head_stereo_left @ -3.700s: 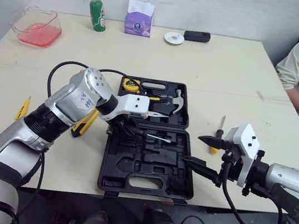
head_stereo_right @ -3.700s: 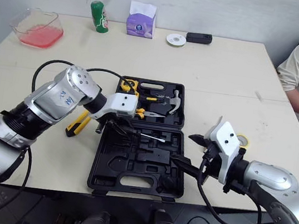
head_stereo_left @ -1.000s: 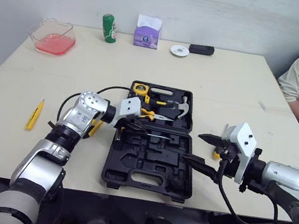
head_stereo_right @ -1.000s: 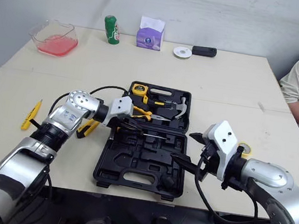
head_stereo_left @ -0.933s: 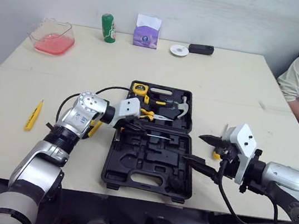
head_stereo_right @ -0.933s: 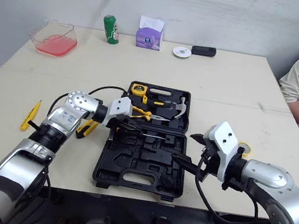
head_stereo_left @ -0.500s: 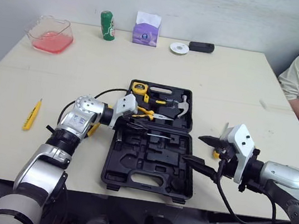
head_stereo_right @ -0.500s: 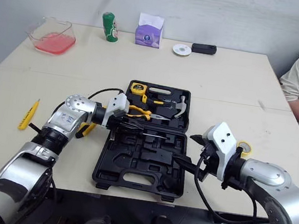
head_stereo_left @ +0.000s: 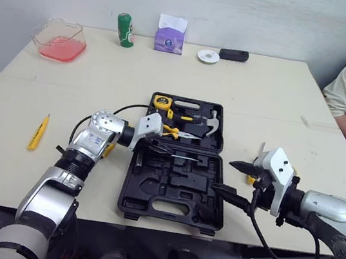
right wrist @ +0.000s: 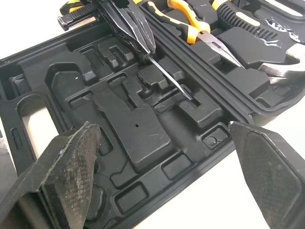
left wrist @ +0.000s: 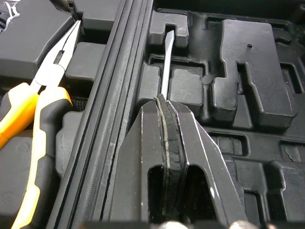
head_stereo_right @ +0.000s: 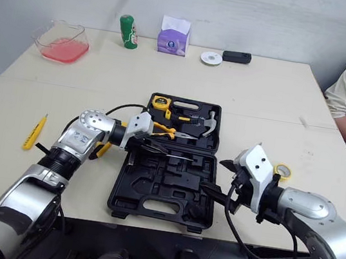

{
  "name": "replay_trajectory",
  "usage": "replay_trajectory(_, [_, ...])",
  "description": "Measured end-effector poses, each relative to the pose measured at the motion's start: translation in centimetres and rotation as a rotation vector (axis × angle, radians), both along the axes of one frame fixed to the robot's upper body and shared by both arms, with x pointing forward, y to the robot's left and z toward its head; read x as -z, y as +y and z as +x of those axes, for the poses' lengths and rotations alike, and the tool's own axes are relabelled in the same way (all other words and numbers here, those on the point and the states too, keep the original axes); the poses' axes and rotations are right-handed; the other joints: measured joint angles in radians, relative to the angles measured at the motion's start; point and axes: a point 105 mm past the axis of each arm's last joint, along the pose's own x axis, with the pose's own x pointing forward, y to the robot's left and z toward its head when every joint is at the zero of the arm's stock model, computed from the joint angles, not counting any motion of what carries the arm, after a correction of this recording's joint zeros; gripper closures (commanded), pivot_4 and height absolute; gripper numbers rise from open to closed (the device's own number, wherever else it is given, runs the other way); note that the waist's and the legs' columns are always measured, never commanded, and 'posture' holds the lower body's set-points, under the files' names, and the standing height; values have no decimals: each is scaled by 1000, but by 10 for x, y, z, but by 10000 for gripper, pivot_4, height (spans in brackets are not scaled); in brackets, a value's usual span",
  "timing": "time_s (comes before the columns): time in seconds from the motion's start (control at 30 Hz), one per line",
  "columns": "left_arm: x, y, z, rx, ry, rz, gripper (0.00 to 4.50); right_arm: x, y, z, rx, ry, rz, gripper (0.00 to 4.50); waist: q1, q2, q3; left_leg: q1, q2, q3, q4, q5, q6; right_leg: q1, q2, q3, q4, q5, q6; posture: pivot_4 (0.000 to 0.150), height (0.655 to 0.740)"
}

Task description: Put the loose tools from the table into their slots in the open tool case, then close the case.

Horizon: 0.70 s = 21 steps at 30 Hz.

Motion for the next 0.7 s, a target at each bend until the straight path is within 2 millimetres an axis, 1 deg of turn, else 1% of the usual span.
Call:
replay_trajectory(0.33, [5,-3,0,17,-29,82,44583,1,0,0,4,2,-1,0,1,0,-2,2,0,-1,0,-1,2,3,-1,0,0,0,0,1500,7400])
replay_trajectory(0.57, [6,-5,1,7,-31,100,44583,2,-1,-1,9,5,-3,0,2,1,-5,4,1,-1,-1,-2,3,5,-2,0,-1,0,0,1500,7400])
replay_trajectory(0.63, [3,-2,-2,-16,-5,55,38162,3,-2,-1,14,5,-4,0,0,1,-4,3,1,-1,-1,-2,3,4,-2,0,-1,0,0,1500,7400])
replay_trajectory(0.67, [2,4,-5,-40,32,4,34773,2,-6,0,26,-4,-1,0,-3,1,-4,1,2,-1,-1,-2,3,1,-3,0,-1,0,0,1500,7400])
replay_trajectory(0.7, [1,10,-10,-63,66,-45,30206,0,-11,0,47,-10,2,0,-7,1,-2,0,3,-1,-1,-1,2,0,-3,1,-1,0,0,1500,7400])
